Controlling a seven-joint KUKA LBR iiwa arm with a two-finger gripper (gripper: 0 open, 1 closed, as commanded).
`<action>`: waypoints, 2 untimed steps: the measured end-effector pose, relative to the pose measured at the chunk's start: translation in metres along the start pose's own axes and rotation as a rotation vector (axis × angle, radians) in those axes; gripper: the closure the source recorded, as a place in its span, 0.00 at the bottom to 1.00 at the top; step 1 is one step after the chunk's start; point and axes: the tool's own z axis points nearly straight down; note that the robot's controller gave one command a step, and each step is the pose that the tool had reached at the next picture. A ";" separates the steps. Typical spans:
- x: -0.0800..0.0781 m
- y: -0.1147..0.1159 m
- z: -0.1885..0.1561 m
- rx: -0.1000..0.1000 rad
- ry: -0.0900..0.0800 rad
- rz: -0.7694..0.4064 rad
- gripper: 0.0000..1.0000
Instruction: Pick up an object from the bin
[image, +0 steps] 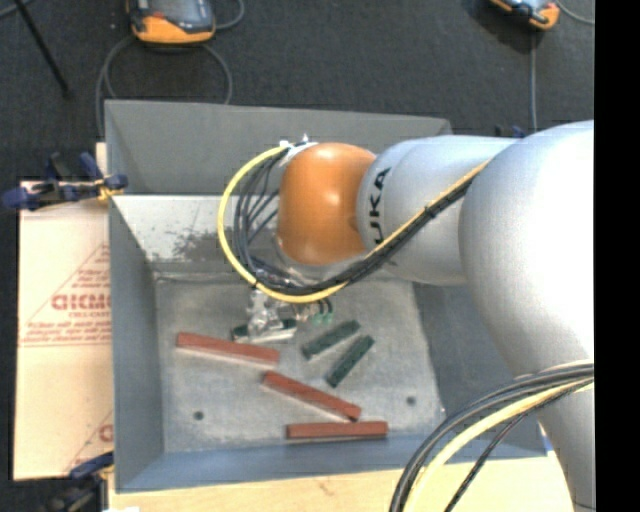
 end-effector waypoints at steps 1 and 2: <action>0.008 -0.003 -0.025 0.007 0.009 0.004 1.00; -0.008 0.005 -0.151 0.009 0.007 0.002 1.00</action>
Offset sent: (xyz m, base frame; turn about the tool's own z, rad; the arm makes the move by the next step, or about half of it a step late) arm 0.0038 0.0065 0.1495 0.0009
